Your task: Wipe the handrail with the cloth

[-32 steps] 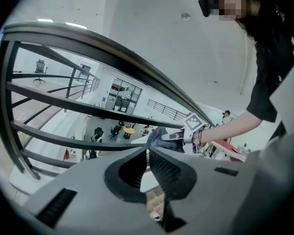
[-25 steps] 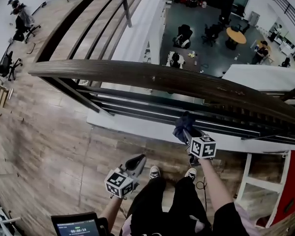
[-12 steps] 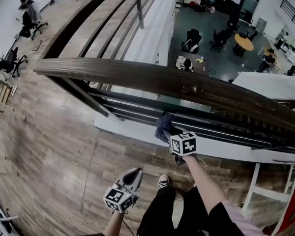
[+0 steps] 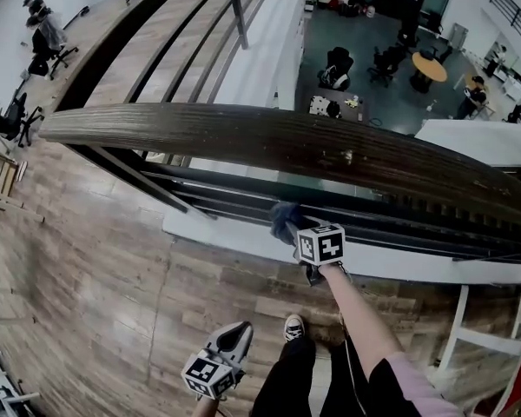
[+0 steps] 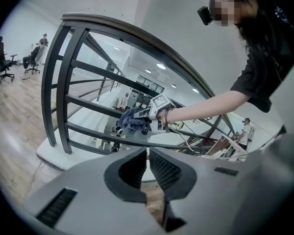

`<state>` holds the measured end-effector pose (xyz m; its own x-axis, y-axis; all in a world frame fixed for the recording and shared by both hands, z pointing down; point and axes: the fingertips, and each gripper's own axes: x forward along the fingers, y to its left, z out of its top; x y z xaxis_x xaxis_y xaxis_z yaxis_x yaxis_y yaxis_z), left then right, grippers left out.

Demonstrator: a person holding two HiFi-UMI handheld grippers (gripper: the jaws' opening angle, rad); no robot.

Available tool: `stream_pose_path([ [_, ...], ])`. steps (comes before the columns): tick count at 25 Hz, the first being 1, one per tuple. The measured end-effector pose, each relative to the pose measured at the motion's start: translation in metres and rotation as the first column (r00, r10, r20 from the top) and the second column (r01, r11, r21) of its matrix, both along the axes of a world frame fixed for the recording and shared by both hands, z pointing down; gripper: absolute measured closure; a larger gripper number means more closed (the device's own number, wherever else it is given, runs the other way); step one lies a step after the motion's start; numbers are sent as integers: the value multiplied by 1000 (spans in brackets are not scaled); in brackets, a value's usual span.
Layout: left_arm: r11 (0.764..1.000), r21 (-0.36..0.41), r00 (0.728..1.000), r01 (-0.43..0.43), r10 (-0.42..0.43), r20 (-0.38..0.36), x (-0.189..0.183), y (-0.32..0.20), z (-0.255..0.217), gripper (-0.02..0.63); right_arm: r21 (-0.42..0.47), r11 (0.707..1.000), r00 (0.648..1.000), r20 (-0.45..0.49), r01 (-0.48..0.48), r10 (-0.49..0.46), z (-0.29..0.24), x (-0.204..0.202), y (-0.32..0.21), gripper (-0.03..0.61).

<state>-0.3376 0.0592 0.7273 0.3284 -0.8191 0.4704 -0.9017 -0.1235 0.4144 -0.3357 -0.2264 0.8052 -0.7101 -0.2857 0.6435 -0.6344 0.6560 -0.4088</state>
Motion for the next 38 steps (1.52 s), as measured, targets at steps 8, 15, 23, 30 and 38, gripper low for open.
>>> stream_pose_path([
  [8, 998, 11, 998, -59, 59, -22, 23, -35, 0, 609, -20, 998, 998, -13, -58, 58, 8, 52, -13, 474],
  [15, 991, 15, 991, -133, 133, -24, 85, -65, -6, 609, -35, 989, 990, -24, -143, 142, 8, 156, -31, 474],
  [23, 973, 28, 973, -227, 228, -23, 174, -94, -13, 609, -31, 965, 965, -29, -262, 261, 14, 290, -50, 474],
  [30, 950, 23, 950, -311, 311, -21, 263, -112, -11, 609, -26, 928, 928, -49, -372, 370, 16, 417, -61, 474],
  [38, 917, 15, 917, -398, 399, -29, 376, -143, -14, 609, 5, 885, 880, -105, -465, 463, 14, 588, -92, 474],
])
